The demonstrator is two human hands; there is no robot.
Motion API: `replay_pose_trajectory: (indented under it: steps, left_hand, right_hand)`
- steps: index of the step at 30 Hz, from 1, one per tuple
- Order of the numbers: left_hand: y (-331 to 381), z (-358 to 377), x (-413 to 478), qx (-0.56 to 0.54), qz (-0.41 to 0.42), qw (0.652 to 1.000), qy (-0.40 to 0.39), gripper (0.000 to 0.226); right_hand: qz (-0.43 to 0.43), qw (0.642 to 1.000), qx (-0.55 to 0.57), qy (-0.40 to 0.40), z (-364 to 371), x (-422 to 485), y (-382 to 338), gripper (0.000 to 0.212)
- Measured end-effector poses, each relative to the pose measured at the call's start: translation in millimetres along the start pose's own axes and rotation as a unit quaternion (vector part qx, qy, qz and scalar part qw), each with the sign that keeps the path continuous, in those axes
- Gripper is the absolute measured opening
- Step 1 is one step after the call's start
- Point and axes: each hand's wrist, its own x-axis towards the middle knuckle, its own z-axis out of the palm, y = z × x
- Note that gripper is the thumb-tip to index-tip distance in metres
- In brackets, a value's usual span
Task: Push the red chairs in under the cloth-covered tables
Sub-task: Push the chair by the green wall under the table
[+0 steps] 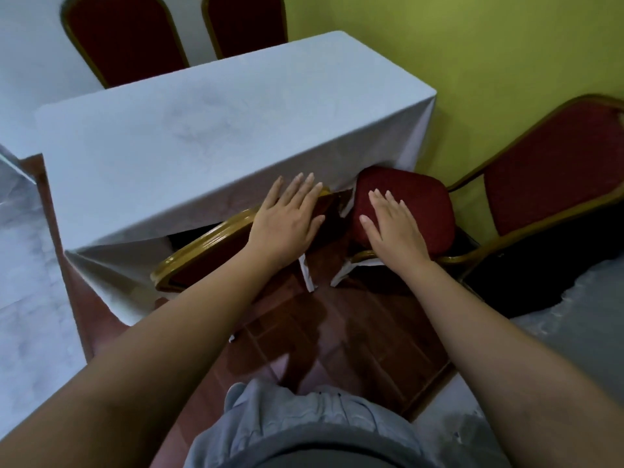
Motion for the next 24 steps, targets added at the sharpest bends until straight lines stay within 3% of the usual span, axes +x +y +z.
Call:
replay_pose_trajectory:
  steps: [5,24]
  left_hand:
    - [52.1,15.4,27.7,-0.055,0.081,0.994,-0.049,0.062]
    - [178.4,87.9,177.8,-0.177,0.114,0.971,-0.115,0.059]
  right_hand:
    - [0.072,0.997,-0.017,0.01,-15.3,-24.6,53.3,0.056]
    - [0.253,0.967,-0.039,0.018,-53.0,-17.9,212.7,0.058]
